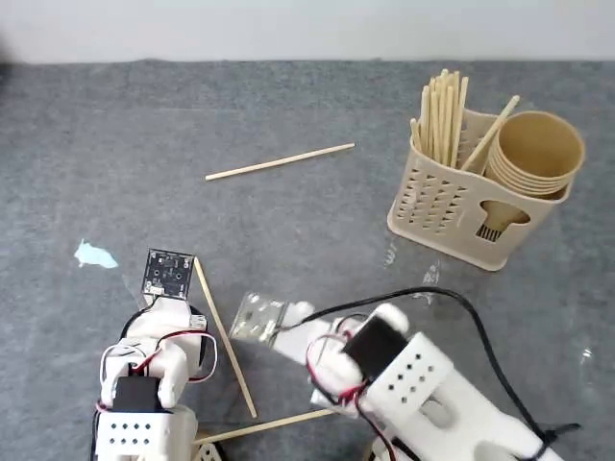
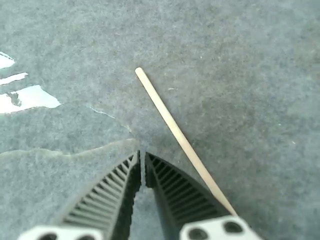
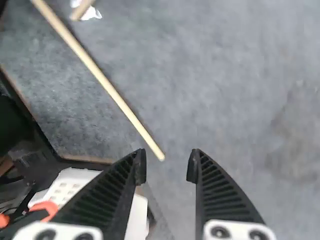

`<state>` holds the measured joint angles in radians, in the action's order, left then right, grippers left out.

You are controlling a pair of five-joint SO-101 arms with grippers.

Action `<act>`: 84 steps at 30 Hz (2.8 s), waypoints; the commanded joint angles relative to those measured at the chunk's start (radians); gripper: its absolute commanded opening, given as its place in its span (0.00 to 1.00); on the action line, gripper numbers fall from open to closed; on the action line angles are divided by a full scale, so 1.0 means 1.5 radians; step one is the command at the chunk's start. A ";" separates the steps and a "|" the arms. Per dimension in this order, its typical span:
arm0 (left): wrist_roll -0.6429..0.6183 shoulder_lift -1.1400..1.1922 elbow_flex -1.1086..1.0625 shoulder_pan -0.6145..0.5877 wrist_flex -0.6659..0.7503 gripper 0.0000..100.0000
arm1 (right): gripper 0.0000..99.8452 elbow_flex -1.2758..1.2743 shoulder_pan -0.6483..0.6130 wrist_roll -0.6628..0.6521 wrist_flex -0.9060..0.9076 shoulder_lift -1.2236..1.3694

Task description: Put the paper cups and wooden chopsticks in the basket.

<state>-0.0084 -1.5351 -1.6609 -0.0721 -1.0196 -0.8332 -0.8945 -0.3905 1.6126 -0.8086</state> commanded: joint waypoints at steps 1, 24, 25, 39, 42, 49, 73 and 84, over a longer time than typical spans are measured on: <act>0.003 -0.006 0.005 -0.001 0.010 0.01 | 0.15 -0.025 -0.076 -0.003 -0.044 -0.012; 0.003 -0.006 0.005 -0.001 0.010 0.01 | 0.14 -0.311 -0.255 -0.006 -0.396 -0.012; 0.003 -0.006 0.005 -0.001 0.010 0.01 | 0.14 -0.311 -0.254 -0.005 -0.396 -0.012; 0.003 -0.006 0.005 -0.001 0.010 0.01 | 0.12 -0.310 -0.254 -0.004 -0.370 -0.007; 0.003 -0.006 0.005 -0.001 0.010 0.01 | 0.00 -0.310 -0.254 -0.006 -0.373 -0.007; 0.003 -0.006 0.005 -0.001 0.010 0.01 | 0.01 -0.311 -0.254 -0.006 -0.368 -0.009; 0.003 -0.006 0.005 -0.001 0.010 0.01 | 0.01 -0.240 0.135 -0.235 -0.366 -0.013; 0.003 -0.006 0.005 -0.001 0.010 0.01 | 0.01 -0.202 0.331 -0.231 -0.367 -0.013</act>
<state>-0.0084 -1.5351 -1.6609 -0.0721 -1.0196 -1.2137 -0.4787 -0.7311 1.0510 -0.8086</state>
